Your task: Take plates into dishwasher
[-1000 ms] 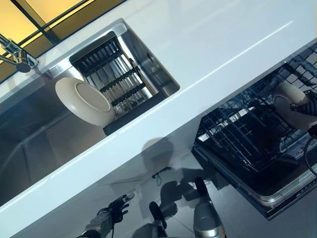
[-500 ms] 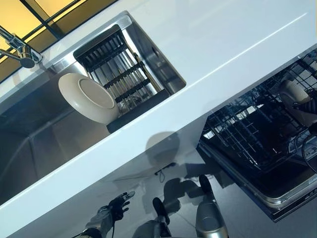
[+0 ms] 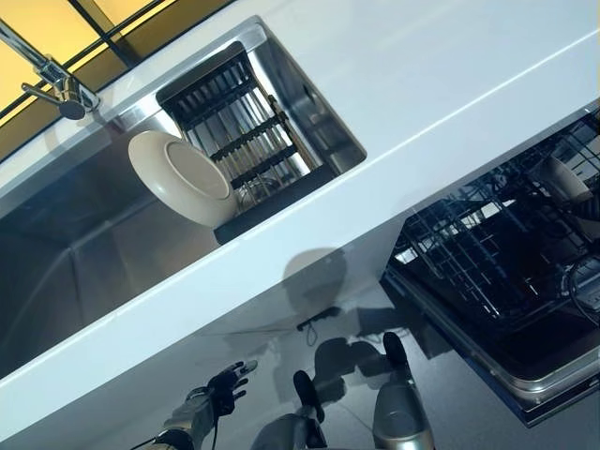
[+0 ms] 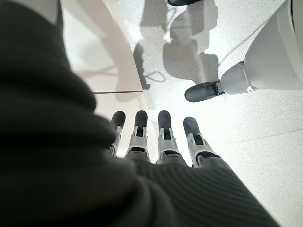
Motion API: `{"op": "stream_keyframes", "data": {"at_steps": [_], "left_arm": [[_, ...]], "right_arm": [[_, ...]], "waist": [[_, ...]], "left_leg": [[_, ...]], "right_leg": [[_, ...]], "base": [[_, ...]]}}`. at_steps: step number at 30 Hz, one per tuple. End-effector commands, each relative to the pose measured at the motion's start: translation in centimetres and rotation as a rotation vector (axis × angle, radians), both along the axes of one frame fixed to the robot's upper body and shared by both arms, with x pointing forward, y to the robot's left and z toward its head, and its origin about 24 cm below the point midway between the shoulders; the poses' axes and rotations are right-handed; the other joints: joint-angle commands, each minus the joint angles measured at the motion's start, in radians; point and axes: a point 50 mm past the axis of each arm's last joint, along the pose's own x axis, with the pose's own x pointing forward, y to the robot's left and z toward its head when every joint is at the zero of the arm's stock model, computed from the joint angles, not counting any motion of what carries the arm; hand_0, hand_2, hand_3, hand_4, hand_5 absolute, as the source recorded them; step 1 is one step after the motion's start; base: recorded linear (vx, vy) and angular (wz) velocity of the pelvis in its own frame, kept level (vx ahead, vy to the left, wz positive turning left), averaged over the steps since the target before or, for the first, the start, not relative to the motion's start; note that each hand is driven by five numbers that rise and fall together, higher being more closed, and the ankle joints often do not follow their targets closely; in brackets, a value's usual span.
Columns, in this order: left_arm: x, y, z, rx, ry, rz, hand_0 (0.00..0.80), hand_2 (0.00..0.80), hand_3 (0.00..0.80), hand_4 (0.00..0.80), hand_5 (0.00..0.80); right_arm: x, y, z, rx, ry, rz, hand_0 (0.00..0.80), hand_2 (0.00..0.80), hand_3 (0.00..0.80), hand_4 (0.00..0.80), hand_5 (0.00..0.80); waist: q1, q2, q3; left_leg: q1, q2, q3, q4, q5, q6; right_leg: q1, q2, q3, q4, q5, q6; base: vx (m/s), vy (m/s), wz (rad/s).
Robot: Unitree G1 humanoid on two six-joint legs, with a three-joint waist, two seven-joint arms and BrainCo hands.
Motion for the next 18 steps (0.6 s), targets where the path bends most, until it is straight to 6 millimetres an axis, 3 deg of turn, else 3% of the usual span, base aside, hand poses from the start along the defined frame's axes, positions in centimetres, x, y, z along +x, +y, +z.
{"op": "stream_keyframes", "data": {"at_steps": [1, 3, 4, 5, 6, 7, 18], "left_arm": [[0.9, 1.6, 0.6, 0.043, -0.013, -0.013, 0.000, 0.000, 0.000, 0.000, 0.000], [1.0, 1.7, 0.6, 0.047, -0.015, -0.017, 0.000, 0.000, 0.000, 0.000, 0.000], [1.0, 1.7, 0.6, 0.050, -0.015, -0.018, 0.000, 0.000, 0.000, 0.000, 0.000], [1.0, 1.8, 0.7, 0.052, -0.015, -0.019, 0.000, 0.000, 0.000, 0.000, 0.000], [1.1, 1.8, 0.7, 0.054, -0.015, -0.018, 0.000, 0.000, 0.000, 0.000, 0.000], [1.1, 1.9, 0.7, 0.055, -0.014, -0.018, 0.000, 0.000, 0.000, 0.000, 0.000], [0.5, 2.8, 0.6, 0.080, 0.008, -0.011, 0.000, 0.000, 0.000, 0.000, 0.000]], "right_arm": [[-0.2, 0.0, -3.7, 0.035, 0.140, -0.027, 0.800, 0.800, 0.800, 0.800, 0.800], [-0.5, -0.3, -4.1, 0.051, 0.139, -0.047, 0.800, 0.800, 0.800, 0.800, 0.800], [-0.6, -0.4, -4.2, 0.056, 0.141, -0.054, 0.693, 0.693, 0.693, 0.693, 0.693], [-0.7, -0.5, -4.4, 0.063, 0.140, -0.061, 0.486, 0.486, 0.486, 0.486, 0.486], [-0.8, -0.6, -4.4, 0.069, 0.132, -0.071, 0.129, 0.129, 0.129, 0.129, 0.129], [-0.9, -0.6, -4.5, 0.081, 0.131, -0.079, 0.000, 0.000, 0.000, 0.000, 0.000], [-2.6, -1.8, -5.4, 0.100, 0.127, -0.140, 0.000, 0.000, 0.000, 0.000, 0.000]], "waist": [[0.001, -0.064, -0.011], [0.004, -0.068, -0.012], [0.005, -0.070, -0.012], [0.005, -0.071, -0.013], [0.005, -0.074, -0.013], [0.004, -0.076, -0.013], [0.003, -0.137, -0.042]], "left_leg": [[0.077, 0.051, -0.022, -0.001, -0.030, -0.051], [0.078, 0.053, -0.023, -0.001, -0.031, -0.050], [0.077, 0.054, -0.023, -0.001, -0.031, -0.050], [0.077, 0.054, -0.023, -0.001, -0.030, -0.050], [0.078, 0.055, -0.023, -0.001, -0.030, -0.050], [0.078, 0.055, -0.023, -0.001, -0.030, -0.050], [0.097, 0.074, -0.023, -0.001, -0.042, -0.045]], "right_leg": [[-0.050, -0.049, 0.014, 0.013, 0.030, 0.024], [-0.046, -0.049, 0.013, 0.012, 0.031, 0.025], [-0.044, -0.048, 0.013, 0.011, 0.030, 0.025], [-0.043, -0.048, 0.013, 0.010, 0.031, 0.025], [-0.042, -0.047, 0.012, 0.010, 0.032, 0.026], [-0.041, -0.046, 0.013, 0.010, 0.032, 0.026], [-0.014, -0.025, 0.019, 0.003, 0.029, 0.029]], "base": [[0.000, 0.000, 0.00], [0.000, 0.000, 0.00], [0.000, 0.000, 0.00], [0.000, 0.000, 0.00], [0.000, 0.000, 0.00], [0.000, 0.000, 0.00], [0.019, -0.011, 0.00]]}}
